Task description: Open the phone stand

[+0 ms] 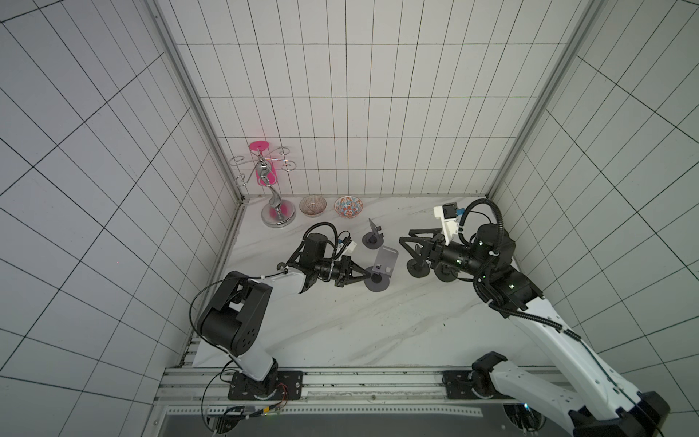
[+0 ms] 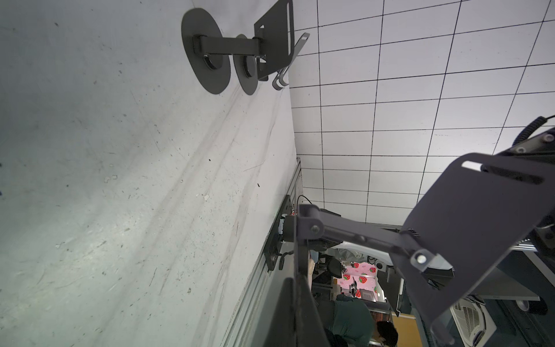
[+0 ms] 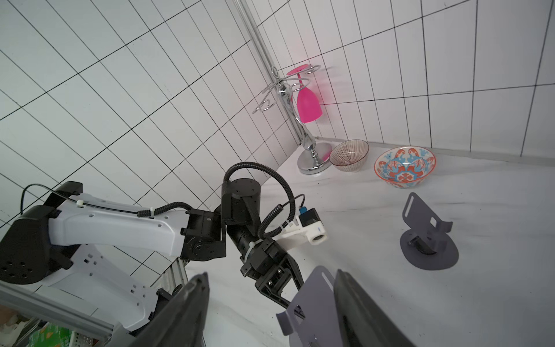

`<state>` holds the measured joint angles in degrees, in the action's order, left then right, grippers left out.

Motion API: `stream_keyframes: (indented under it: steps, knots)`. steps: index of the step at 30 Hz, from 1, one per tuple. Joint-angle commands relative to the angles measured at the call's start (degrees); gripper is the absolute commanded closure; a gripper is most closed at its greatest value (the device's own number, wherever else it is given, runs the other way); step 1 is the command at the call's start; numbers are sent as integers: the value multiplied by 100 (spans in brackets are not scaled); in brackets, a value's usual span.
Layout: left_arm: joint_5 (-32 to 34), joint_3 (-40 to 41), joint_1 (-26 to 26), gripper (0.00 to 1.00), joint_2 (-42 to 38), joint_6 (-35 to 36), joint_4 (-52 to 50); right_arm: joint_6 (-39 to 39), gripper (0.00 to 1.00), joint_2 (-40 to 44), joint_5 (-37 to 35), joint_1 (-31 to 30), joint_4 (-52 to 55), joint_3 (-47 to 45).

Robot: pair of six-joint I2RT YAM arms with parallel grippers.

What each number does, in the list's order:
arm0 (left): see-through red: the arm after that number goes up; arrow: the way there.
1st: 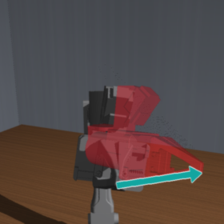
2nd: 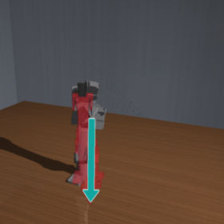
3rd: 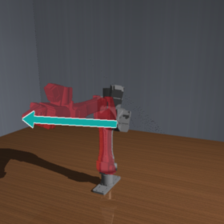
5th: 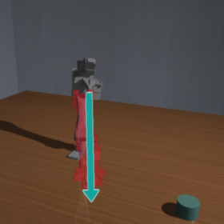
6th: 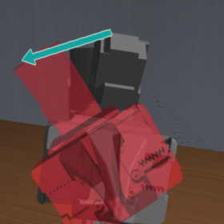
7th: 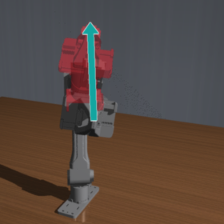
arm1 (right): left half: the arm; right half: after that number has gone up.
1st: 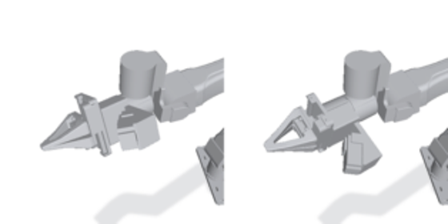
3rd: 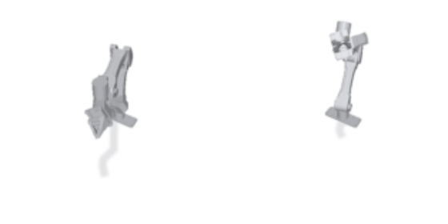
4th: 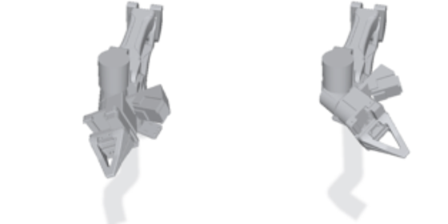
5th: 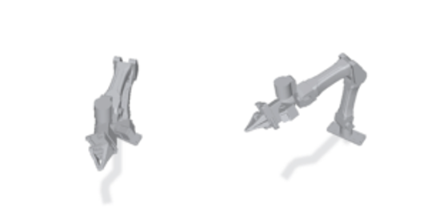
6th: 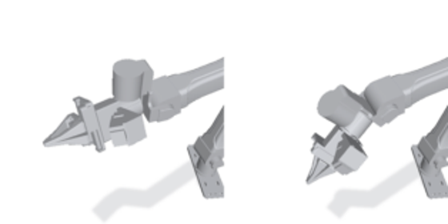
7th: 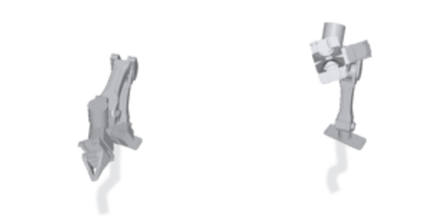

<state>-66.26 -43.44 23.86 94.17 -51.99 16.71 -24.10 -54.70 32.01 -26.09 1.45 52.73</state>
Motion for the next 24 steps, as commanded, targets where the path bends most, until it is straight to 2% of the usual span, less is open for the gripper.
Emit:
stream_keyframes:
  steps: [1, 3, 7, 10, 17, 24]
  knots:
    - [-112, 212, 4, 100, -63, -171, 1059, -173, 25, 51, 14, 101, 42, -545]
    - [-146, 315, 5, 100, -62, -73, 1290, -183, 20, -13, 163, 146, -5, -635]
    - [-150, 401, 9, 100, 80, -112, 1717, -279, 19, -23, 210, 236, -236, -963]
    - [-142, 382, 47, 100, 150, -198, 1886, -623, 18, -202, 770, 426, -958, -1265]
    - [-248, 346, 188, 100, 168, -227, 1860, -1028, 18, -963, 1431, 439, -2315, -1423]
    - [-256, 215, 260, 100, 383, -277, 1892, -896, 23, -1295, 1741, 411, -2431, -1222]
